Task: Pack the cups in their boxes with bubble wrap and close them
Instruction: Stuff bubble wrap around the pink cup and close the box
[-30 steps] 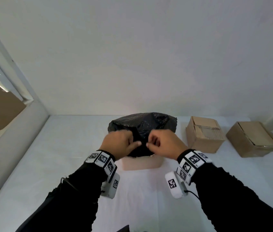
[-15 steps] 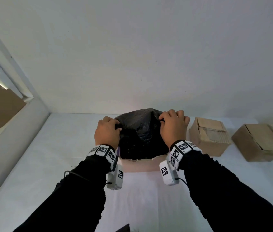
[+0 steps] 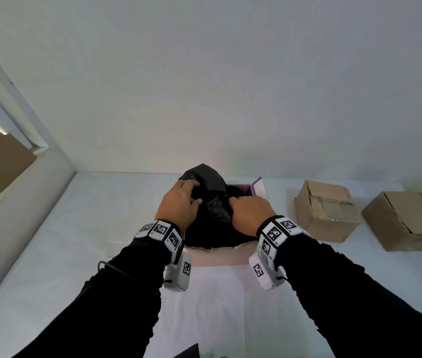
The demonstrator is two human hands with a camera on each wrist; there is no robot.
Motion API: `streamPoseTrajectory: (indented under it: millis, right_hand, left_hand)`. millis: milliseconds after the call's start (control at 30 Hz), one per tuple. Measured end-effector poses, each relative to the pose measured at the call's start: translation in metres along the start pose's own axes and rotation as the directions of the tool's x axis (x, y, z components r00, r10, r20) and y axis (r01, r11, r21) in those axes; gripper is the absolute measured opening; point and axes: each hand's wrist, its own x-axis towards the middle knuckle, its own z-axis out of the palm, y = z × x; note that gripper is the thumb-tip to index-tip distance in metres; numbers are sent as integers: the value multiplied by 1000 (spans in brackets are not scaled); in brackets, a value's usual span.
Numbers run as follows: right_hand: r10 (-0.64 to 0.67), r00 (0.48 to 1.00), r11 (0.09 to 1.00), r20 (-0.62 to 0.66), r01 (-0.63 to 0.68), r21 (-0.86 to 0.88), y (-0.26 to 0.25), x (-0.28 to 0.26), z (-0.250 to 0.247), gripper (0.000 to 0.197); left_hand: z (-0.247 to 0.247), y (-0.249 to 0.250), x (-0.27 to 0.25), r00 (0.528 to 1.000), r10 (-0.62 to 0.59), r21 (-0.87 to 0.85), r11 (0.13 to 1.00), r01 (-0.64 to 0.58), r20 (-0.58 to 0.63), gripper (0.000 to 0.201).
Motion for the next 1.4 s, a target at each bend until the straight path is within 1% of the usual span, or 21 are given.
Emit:
streamPoseTrajectory:
  millis: [67, 100, 133, 200, 267, 367, 433, 500, 567, 667, 733, 800, 867, 967, 1033, 1100, 1200, 1267, 1300, 1367, 1400]
  right_hand:
    - [52, 998, 995, 41, -55, 87, -2, 3, -1, 22]
    - [98, 994, 983, 36, -103, 152, -3, 5, -1, 28]
    - [146, 989, 965, 25, -148, 214, -5, 6, 1, 37]
    - [211, 978, 941, -10, -200, 272, -8, 11, 5, 54]
    - [234, 972, 939, -33, -218, 265, -9, 15, 9, 56]
    - [216, 974, 952, -64, -196, 237, -6, 18, 12, 54]
    - [167, 984, 966, -63, -151, 212, -4, 19, 14, 55]
    - [115, 992, 981, -58, -104, 166, -3, 18, 19, 58]
    - [95, 994, 985, -61, -85, 150, -4, 16, 23, 57]
    - [89, 992, 986, -88, -75, 148, -8, 14, 27, 46]
    - [108, 985, 980, -138, -83, 180, -9, 13, 26, 31]
    - [168, 965, 965, -201, -120, 233, -7, 12, 26, 19]
    - [214, 941, 951, -263, -139, 276, -6, 11, 26, 15]
    - [288, 903, 912, -319, -158, 378, -4, 12, 25, 13]
    - [358, 873, 871, -331, -185, 455, -2, 16, 23, 12]
    - [395, 865, 842, -308, -208, 497, 0, 19, 20, 15]
    - [350, 908, 870, -231, -223, 440, -2, 23, 19, 26]
    - [292, 940, 917, -174, -224, 329, -5, 26, 20, 26]
    - [268, 951, 933, -154, -216, 287, -5, 27, 21, 25]
    - [238, 967, 949, -90, -212, 234, -6, 31, 20, 26]
    - [236, 971, 953, -42, -222, 206, -6, 32, 20, 28]
  left_hand:
    - [0, 3, 5, 990, -42, 105, 994, 28, 134, 59]
    - [0, 5, 7, 982, -70, 153, 987, 42, 178, 68]
    - [1, 6, 8, 977, -100, 186, 980, 65, 189, 74]
    - [5, 5, 9, 973, -179, 217, 965, 144, 149, 77]
    - [7, 2, 11, 965, -241, 213, 953, 216, 99, 69]
    - [6, -4, 15, 946, -310, 274, 922, 273, 100, 46]
    - [6, -6, 15, 949, -308, 276, 920, 278, 71, 32]
    - [8, -6, 13, 959, -283, 217, 935, 280, -15, 22]
    - [11, -3, 11, 968, -228, 156, 958, 242, -100, 18]
    - [14, -1, 6, 985, -29, 138, 989, 52, -170, 11]
    - [17, 1, 3, 987, 112, 190, 978, -88, -119, 5]
    - [20, 4, 0, 986, 169, 276, 947, -163, 5, 4]
    - [21, 7, 0, 989, 113, 339, 931, -137, 91, 10]
    - [23, 7, 2, 988, 53, 397, 912, -106, 142, 19]
    - [27, 10, 2, 986, 58, 520, 844, -131, 153, 24]
    - [31, 12, 2, 984, 52, 588, 795, -145, 173, 35]
    - [35, 6, 7, 971, 21, 581, 798, -159, 237, 39]
    - [36, 2, 11, 965, 0, 576, 803, -156, 263, 43]
    - [36, 1, 13, 963, -14, 574, 805, -148, 268, 49]
    - [37, 2, 17, 961, -22, 568, 810, -145, 277, 59]
    - [38, 3, 18, 956, -24, 570, 807, -154, 292, 60]
